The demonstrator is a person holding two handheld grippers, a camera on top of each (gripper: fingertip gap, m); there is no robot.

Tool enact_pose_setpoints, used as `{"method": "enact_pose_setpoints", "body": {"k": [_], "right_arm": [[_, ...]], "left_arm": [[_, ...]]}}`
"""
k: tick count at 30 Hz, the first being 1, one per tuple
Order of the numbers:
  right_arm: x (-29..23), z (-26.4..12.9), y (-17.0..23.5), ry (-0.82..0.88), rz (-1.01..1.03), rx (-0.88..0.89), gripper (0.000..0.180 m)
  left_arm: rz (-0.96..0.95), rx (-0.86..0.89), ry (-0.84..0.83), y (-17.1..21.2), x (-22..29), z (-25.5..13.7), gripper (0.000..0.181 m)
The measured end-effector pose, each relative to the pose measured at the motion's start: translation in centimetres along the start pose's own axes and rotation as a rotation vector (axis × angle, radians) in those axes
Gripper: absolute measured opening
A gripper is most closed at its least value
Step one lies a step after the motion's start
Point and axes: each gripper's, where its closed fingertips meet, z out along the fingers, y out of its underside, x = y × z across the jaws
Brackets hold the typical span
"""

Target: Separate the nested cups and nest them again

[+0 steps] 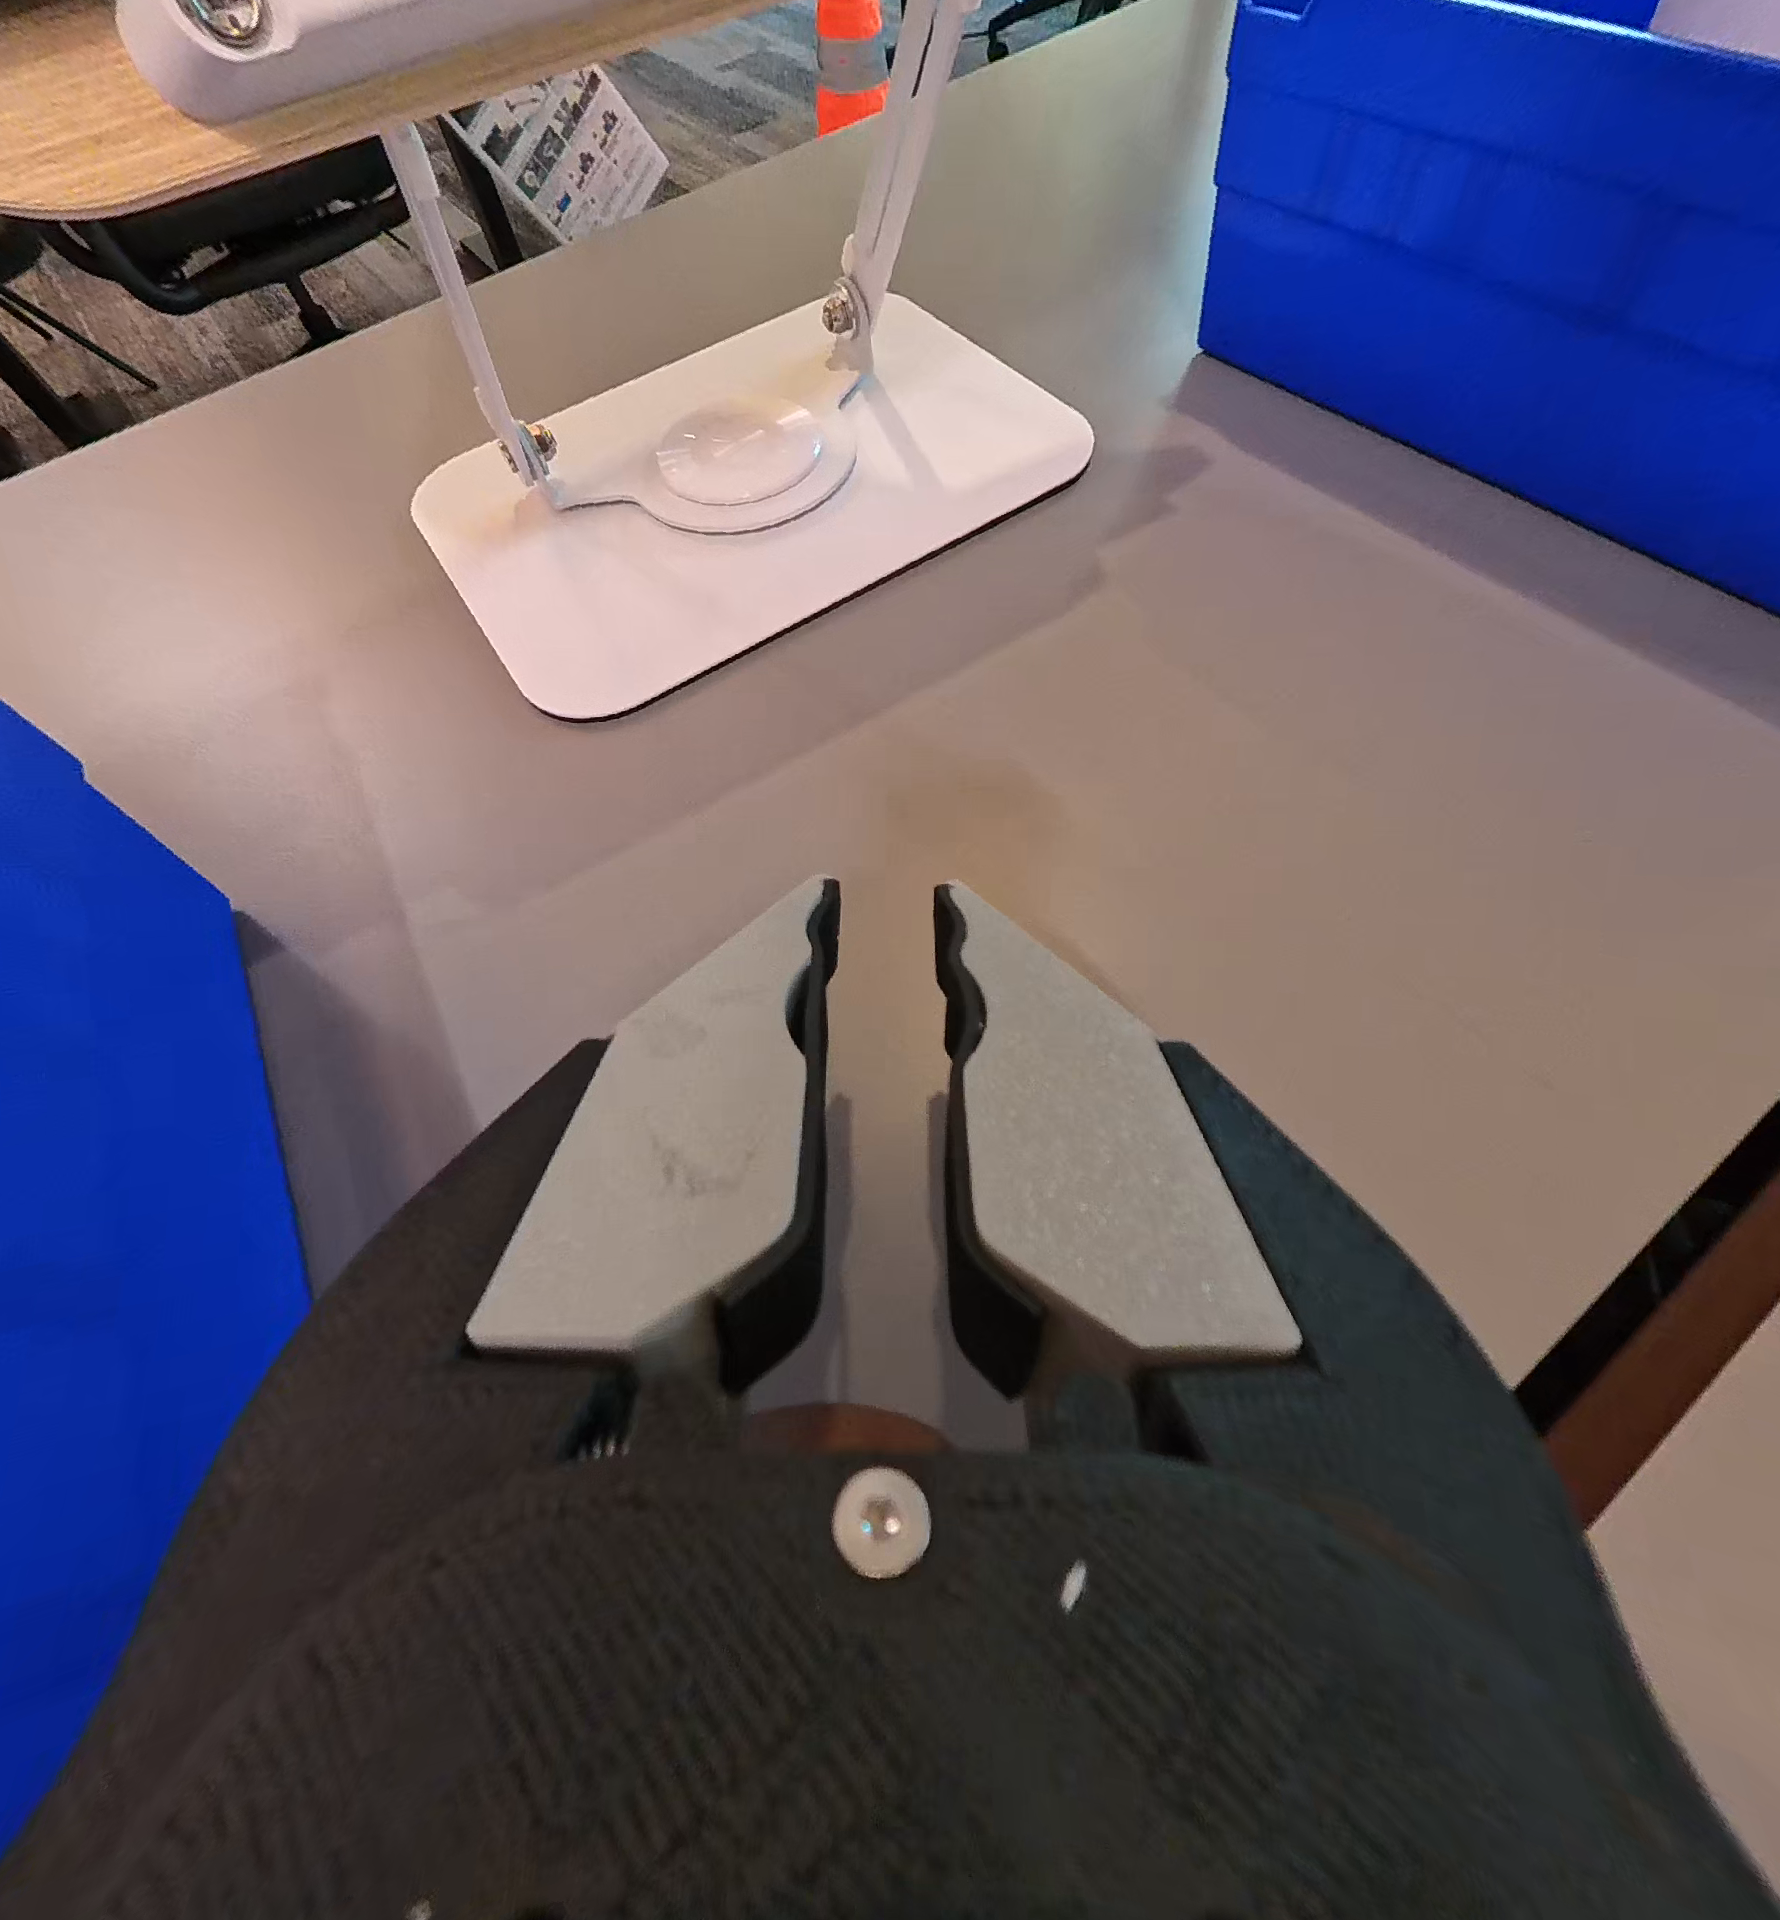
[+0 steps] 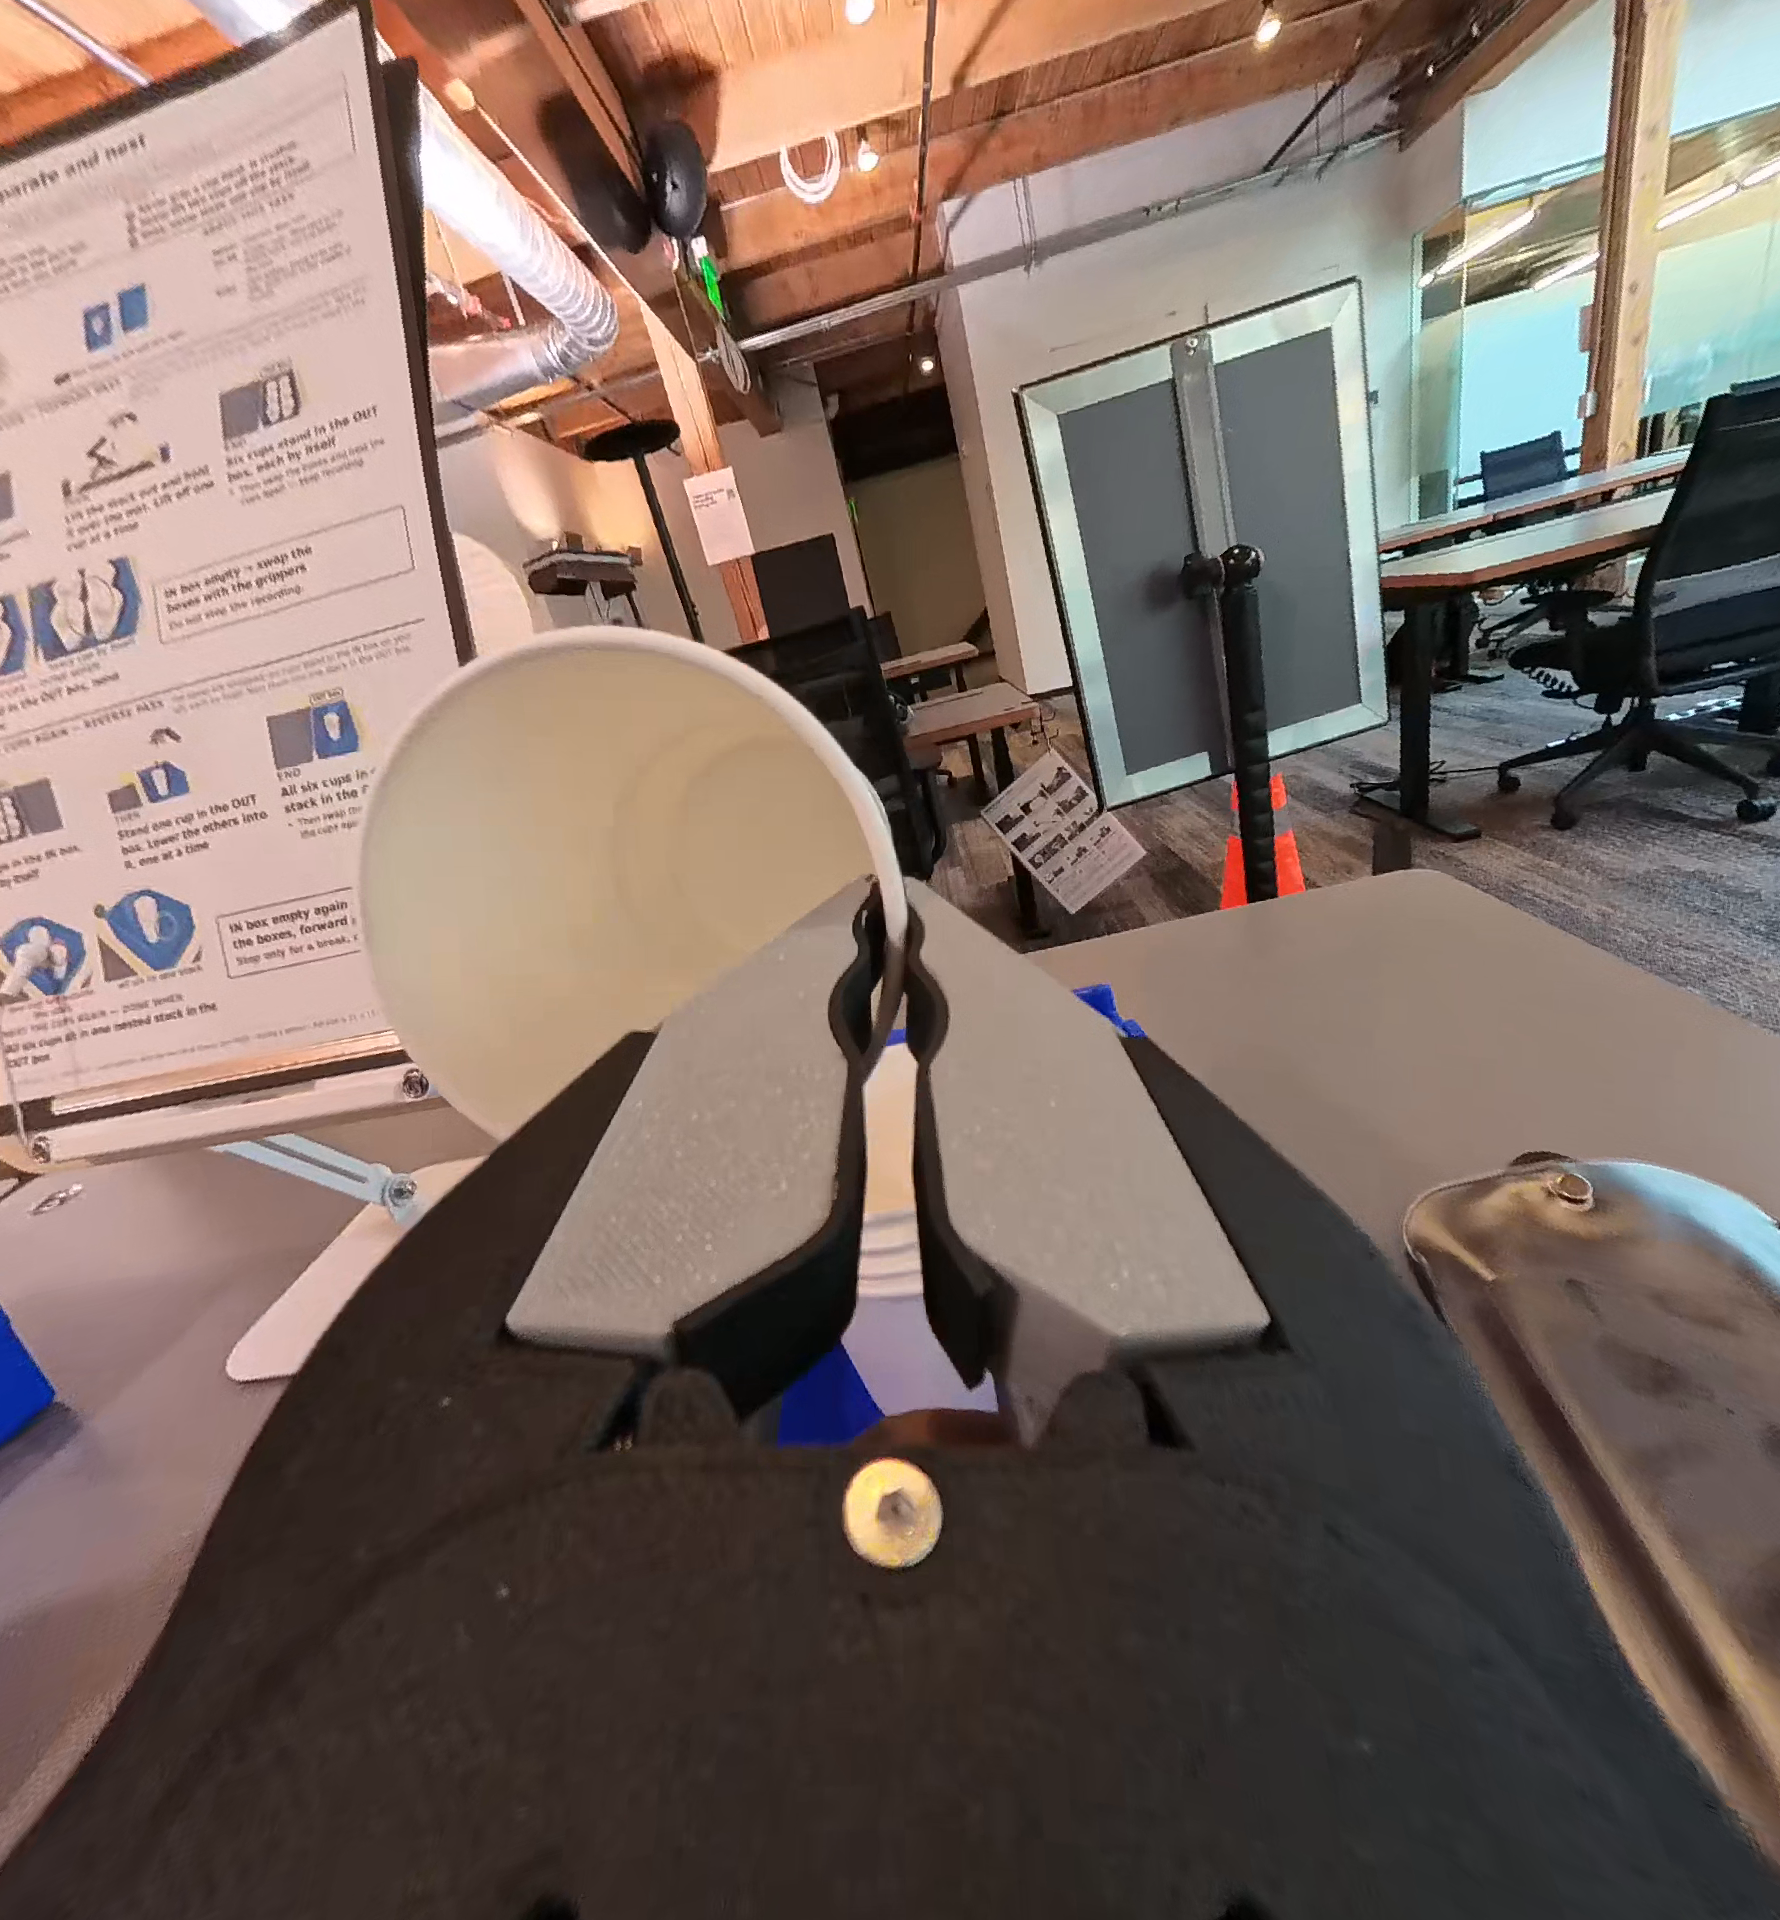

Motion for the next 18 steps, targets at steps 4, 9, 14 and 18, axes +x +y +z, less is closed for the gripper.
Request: {"method": "enact_pose_setpoints", "body": {"k": [4,9,14,18], "right_arm": [[-0.07,0.07,0.1,-0.001,-0.008,-0.004,0.0],[0.1,0.27,0.56,0.004,-0.027,-0.031,0.0],[0.15,0.23,0.44,0.006,-0.031,-0.026,0.0],[0.14,0.27,0.51,0.006,-0.038,-0.033,0.0]], "left_arm": [[0.003,-0.004,0.0,0.09,-0.02,0.02,0.015],[0.006,-0.003,0.0,0.07,0.02,0.0,0.015],[0.006,-0.003,0.0,0.08,0.02,0.01,0.015],[0.008,-0.006,-0.001,0.14,0.03,0.07,0.015]]}}
